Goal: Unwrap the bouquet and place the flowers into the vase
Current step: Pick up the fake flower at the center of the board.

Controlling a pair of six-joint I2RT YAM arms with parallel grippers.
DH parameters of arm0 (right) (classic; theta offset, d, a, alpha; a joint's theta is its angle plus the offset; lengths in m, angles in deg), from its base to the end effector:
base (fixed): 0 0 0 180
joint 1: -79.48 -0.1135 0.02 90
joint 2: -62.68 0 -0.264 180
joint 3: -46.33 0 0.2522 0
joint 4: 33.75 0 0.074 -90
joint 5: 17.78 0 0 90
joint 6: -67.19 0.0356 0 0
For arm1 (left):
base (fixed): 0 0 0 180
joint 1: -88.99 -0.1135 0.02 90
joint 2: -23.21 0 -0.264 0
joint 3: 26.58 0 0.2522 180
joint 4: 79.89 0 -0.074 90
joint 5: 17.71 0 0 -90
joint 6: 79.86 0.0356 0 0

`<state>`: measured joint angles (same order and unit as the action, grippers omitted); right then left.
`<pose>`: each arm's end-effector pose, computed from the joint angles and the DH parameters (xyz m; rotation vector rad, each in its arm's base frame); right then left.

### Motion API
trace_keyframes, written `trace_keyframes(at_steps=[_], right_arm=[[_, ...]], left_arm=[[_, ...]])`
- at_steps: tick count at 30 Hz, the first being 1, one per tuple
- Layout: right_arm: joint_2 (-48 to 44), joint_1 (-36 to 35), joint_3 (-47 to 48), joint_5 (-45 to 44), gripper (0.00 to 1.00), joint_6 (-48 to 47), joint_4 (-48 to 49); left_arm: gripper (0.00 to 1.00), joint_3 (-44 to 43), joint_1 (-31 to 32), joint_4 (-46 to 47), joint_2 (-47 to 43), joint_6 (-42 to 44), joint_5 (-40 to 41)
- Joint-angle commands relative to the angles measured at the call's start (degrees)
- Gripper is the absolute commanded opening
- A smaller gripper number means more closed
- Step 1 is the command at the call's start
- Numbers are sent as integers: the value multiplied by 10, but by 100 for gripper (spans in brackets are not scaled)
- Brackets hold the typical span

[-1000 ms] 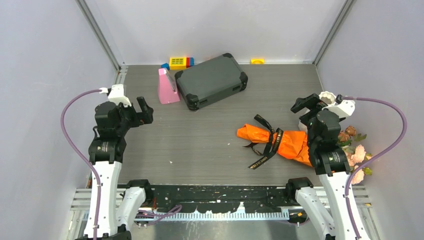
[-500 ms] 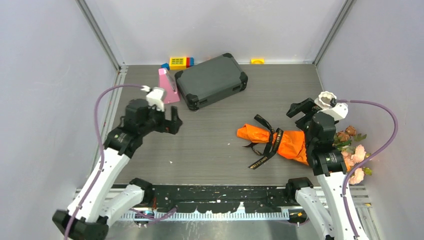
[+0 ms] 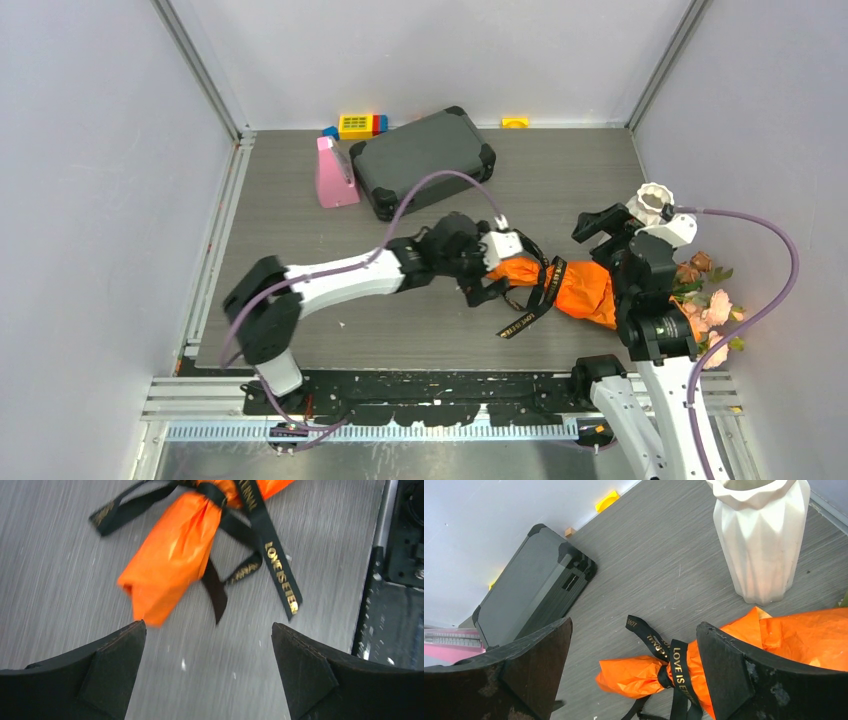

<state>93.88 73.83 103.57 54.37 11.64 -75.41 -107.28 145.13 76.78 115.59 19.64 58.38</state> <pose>0.1252 0.0014 0.3319 0.6634 1.7107 0.2052 0.1973 -0.3094 0.2639 1.3397 1.8136 -0.7157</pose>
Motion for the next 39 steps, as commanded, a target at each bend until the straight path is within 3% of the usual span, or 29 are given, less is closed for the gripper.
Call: trace_keyframes(at_steps=[1, 13, 19, 29, 33, 39], right_arm=[[-14, -2, 26, 0, 100, 8, -3], [-48, -2, 54, 3, 100, -4, -29], [-53, -2, 52, 4, 100, -1, -36], [-57, -2, 47, -2, 100, 3, -48], [-54, -2, 48, -2, 100, 2, -48], [-56, -2, 46, -6, 100, 0, -48]], left_arm=[[100, -58, 37, 150, 88, 86, -17], [100, -121, 97, 240, 246, 241, 68], [100, -169, 98, 238, 300, 279, 65], [99, -164, 105, 279, 302, 306, 87], [84, -165, 105, 275, 291, 321, 89], [83, -213, 98, 243, 319, 347, 89]])
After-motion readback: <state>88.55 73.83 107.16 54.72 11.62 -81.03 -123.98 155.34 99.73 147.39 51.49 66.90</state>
